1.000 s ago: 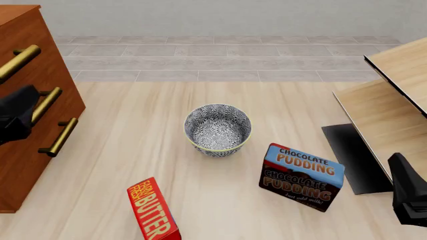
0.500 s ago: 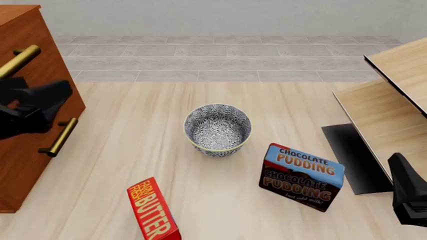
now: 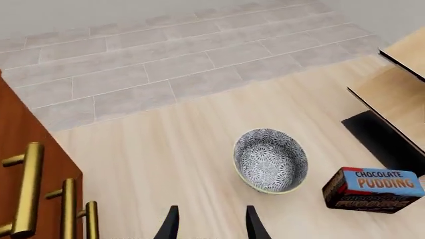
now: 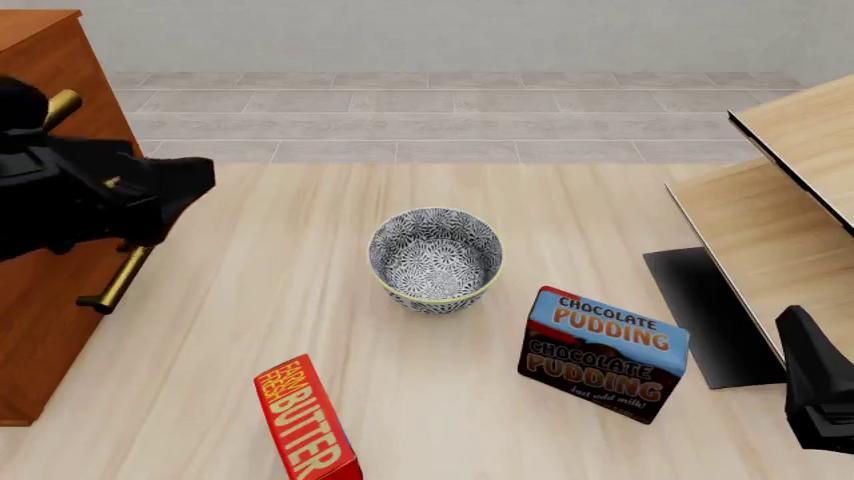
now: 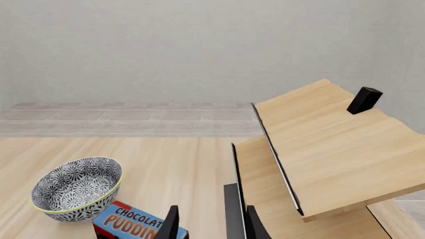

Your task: Close the top drawer of the cabinet and put the bowl on top of it.

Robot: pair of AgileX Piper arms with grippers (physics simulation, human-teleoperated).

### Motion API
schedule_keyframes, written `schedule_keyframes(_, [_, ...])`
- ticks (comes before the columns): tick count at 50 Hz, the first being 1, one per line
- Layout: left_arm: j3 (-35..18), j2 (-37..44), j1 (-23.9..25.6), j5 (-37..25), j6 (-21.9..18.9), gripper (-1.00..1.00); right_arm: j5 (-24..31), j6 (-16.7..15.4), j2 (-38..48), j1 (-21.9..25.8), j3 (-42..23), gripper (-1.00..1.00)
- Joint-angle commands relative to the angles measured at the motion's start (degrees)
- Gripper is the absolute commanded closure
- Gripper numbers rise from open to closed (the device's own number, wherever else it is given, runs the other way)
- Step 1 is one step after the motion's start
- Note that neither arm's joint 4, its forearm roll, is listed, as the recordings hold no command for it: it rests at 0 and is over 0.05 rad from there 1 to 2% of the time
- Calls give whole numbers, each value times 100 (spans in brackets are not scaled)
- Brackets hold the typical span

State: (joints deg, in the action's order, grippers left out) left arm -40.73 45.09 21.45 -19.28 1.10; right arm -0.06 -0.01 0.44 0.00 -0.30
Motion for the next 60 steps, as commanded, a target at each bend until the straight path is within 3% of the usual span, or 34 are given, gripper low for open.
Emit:
schedule_keyframes(1, [-599,730,152,-491,313,-100,-1,0,-6,1,5,-100])
schedule_keyframes(3, [-727,819,182,-530,139,-100,-1,0,-6,-1,5,-100])
schedule_keyframes(11, [-1197,1225,285,-823,274,-100,0,-1,-5,-1,5,-100])
schedule_keyframes(13, [-1275,1299,226,-870,135,-100,0,-1,-6,-1,5,-100])
schedule_keyframes(20, [-1550,1862,307,-960,756,-100,0,-2,-6,0,5,-100])
schedule_keyframes(29, [-1725,2203,302,-823,935,-100,-1,0,-6,1,5,-100])
schedule_keyframes(37, [-1858,2600,292,-736,1341,-100,0,1,-5,0,5,-100])
schedule_keyframes(60, [-2082,3186,186,-427,1489,-100,-1,0,-7,0,5,-100])
